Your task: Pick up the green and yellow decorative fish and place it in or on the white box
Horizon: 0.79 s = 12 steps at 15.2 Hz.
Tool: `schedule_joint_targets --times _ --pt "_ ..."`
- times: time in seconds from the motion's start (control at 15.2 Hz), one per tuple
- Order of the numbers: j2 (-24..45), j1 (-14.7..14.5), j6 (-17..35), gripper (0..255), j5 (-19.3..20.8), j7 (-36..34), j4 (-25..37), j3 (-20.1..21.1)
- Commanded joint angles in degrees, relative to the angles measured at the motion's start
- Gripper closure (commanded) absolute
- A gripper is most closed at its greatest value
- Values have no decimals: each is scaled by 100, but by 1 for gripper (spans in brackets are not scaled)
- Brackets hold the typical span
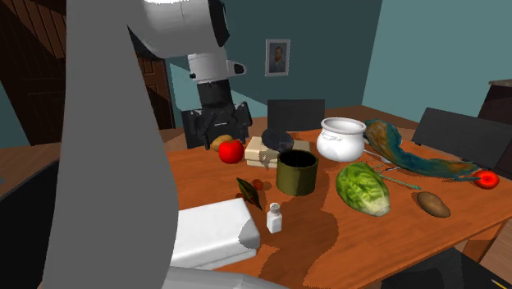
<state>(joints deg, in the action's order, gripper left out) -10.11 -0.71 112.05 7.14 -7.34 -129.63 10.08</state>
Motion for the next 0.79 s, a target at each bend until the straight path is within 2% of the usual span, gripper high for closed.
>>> schedule_joint_targets --times 0.0,0.33,0.73 --pt "540 7 133 0 299 -215 260 94" --pt "1812 -96 228 0 1075 -761 1002 183" --pt "3345 -388 67 0 1916 -1244 2133 48"
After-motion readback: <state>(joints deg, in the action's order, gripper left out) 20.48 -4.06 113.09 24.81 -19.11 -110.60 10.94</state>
